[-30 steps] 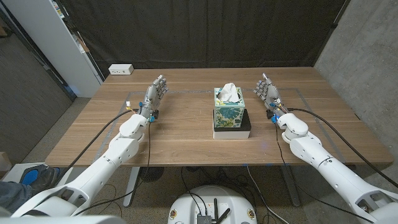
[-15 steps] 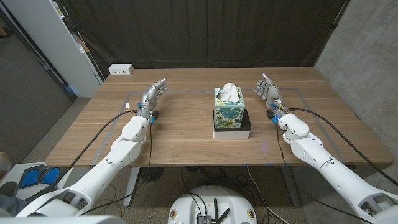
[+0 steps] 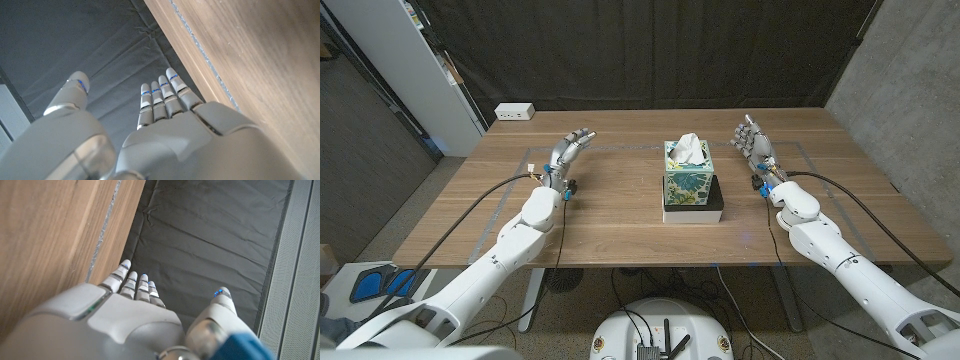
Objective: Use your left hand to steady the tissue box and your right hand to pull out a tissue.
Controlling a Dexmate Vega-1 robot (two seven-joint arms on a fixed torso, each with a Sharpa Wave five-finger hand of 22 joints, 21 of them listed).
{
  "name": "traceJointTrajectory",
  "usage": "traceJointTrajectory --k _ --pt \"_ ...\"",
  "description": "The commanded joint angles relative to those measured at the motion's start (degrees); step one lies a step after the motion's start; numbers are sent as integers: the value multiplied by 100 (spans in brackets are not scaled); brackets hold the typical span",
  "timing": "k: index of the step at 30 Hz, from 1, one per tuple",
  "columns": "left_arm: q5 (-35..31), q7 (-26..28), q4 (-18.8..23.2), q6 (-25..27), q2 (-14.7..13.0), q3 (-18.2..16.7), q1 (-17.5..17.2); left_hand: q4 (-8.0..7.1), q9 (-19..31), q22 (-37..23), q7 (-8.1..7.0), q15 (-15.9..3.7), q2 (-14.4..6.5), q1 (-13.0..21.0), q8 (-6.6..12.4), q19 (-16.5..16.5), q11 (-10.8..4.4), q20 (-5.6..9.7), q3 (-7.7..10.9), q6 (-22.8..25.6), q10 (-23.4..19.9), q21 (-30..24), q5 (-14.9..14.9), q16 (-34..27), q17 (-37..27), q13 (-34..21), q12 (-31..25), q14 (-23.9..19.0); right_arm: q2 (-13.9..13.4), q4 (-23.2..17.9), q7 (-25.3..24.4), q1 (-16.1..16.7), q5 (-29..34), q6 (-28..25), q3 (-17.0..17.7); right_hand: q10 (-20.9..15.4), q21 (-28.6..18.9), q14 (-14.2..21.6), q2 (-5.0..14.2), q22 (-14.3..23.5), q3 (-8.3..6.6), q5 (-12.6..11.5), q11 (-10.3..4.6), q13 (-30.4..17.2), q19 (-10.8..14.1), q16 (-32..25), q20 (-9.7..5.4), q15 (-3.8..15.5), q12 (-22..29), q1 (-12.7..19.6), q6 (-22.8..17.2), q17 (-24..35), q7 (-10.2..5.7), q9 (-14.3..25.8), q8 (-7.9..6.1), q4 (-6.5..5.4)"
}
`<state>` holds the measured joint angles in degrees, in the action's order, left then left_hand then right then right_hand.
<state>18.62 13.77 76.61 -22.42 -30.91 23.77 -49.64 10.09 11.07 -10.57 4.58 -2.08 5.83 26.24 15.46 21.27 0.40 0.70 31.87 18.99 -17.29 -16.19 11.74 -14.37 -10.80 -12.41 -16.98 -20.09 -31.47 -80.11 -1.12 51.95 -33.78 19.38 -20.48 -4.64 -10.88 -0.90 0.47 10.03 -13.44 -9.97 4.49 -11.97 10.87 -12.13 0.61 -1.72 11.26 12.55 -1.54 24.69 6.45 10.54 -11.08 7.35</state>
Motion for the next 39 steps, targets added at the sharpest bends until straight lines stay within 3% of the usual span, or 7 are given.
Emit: traceJointTrajectory --k 1,8,10,13,19,24,39 --pt "-1937 1682 319 342 -234 98 -43 -12 22 -31 -12 -26 19 50 -7 62 -13 11 -25 66 -53 -27 -2 -37 -11 -14 -20 -60 -77 73 46 -67 199 57 -86 -25 -53 7 42 4 -36 -31 11 2 87 -12 -18 6 28 37 -33 9 50 8 -45 17" --pt "-2606 2178 149 520 -154 271 144 -17 23 -32 -9 -27 27 66 -33 25 -32 25 -41 46 -26 -5 -5 -1 -13 -20 0 -7 111 344 175 -142 62 245 -87 3 -78 60 53 3 -43 -29 17 13 164 -35 -5 -25 19 48 -64 2 41 10 -52 28" --pt "-3087 2418 260 923 -235 371 165 -18 23 -33 -8 -25 25 76 -43 15 -35 29 -45 36 -16 3 -6 15 -14 -22 7 20 86 262 28 -105 173 254 -79 -10 -80 79 55 3 -44 -28 23 15 171 -43 -7 -10 24 50 -63 0 44 11 -50 30" --pt "-2798 2174 107 711 -200 400 205 -20 23 -33 -30 -23 21 89 -63 0 -35 42 -49 6 8 13 -6 25 -15 -25 21 31 30 243 94 -120 174 202 -94 -23 -85 105 57 3 -45 -28 21 18 191 -53 -6 -21 30 54 -64 -2 41 11 -48 35" --pt "-3124 2245 320 1203 -312 522 168 -29 22 -33 -24 23 7 136 -149 -124 -27 29 -71 -119 180 81 -6 103 -19 -36 109 160 50 260 125 -116 122 198 -92 -66 -92 151 62 2 -48 -26 34 24 226 -71 5 -30 46 59 -74 -7 43 12 -48 41" --pt "-3041 2208 331 1163 -329 534 163 -35 22 -33 -36 40 1 149 -185 -170 8 26 -84 -168 210 108 -6 136 -21 -41 130 218 47 275 127 -132 128 168 -105 -78 -89 152 65 2 -48 -26 36 27 229 -70 7 -26 50 61 -75 -10 51 13 -46 44" --pt "-3126 2299 1153 1596 -660 407 -408 -32 20 -28 47 45 -14 205 -219 -135 40 82 -99 -175 220 118 3 162 -13 -34 163 215 61 279 57 -92 128 189 -82 -81 -75 146 75 3 -50 -23 42 36 224 -66 12 -37 47 64 -92 -21 46 14 -43 52"
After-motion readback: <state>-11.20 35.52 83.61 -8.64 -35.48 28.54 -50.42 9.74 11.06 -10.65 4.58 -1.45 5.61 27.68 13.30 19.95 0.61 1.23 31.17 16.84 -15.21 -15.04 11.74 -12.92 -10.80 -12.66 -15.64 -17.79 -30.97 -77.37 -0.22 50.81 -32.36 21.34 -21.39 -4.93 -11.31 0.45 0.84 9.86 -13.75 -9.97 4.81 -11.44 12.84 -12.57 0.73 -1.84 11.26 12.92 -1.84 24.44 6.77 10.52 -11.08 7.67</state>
